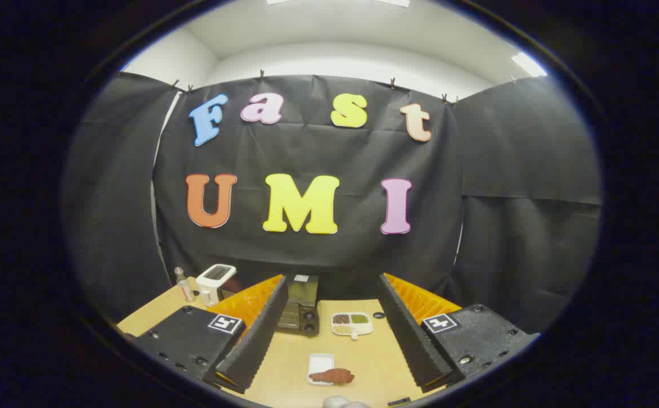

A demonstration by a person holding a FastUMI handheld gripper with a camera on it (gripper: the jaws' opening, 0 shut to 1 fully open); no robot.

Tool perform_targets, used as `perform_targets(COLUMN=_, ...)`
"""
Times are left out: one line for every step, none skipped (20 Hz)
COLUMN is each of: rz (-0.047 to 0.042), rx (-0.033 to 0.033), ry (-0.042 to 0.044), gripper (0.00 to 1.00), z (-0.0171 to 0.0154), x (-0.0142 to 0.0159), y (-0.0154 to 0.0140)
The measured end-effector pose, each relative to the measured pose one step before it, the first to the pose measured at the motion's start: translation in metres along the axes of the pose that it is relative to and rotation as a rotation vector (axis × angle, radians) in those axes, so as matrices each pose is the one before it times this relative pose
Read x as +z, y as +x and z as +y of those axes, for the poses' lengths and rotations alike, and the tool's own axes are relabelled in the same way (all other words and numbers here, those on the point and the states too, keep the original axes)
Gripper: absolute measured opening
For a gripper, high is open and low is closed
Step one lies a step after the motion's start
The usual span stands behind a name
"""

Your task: Open the toaster oven, put the food inside, and close the toaster oven door.

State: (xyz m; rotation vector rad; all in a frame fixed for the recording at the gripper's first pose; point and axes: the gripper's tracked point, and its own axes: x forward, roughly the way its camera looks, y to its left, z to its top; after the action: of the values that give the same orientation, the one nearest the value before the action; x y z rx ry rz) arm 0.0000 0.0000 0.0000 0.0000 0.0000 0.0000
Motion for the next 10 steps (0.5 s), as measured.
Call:
perform_targets(rz=-0.00049, rx=-0.00141, ry=-0.00061, gripper=1.00, z=0.00070, x=0.00092, y=-0.00164)
perform_targets(rz=0.00203, rx=-0.00366, ry=-0.00076, gripper=1.00, z=-0.00019, x=-0.00129, y=-0.00046)
perform_targets(rz=0.00638, rx=0.00000, ry=-0.00015, gripper=1.00, z=0.00002, x=-0.00189, y=-0.00169)
perform_targets(rz=0.00286, rx=-0.00106, ry=0.00514, gripper=1.00, z=0.00104, x=-0.00214, y=0.00062)
perform_targets(rz=-0.00039, rx=-0.00211, ry=0.00959, gripper=1.00, z=-0.00004, x=0.00008, y=-0.00109)
perform_targets(rz=0.00070, rx=0.00239, ry=0.00986, gripper=1.00, z=0.00159, x=0.00015, y=-0.00066)
perform_targets(rz=0.00023, rx=0.00213, ry=0.00911, gripper=1.00, z=0.00204, x=0.00054, y=-0.00069)
perform_targets(rz=0.00144, rx=0.00253, ry=0.00484, gripper=1.00, z=0.00127, x=-0.00133, y=0.00074)
perform_targets(rz=0.00322, rx=0.00096, ry=0.00003, gripper=1.00, z=0.00147, x=-0.00138, y=0.00048)
perform_targets(rz=0.00436, rx=0.00033, ry=-0.00331, gripper=1.00, z=0.00145, x=0.00032, y=0.00064)
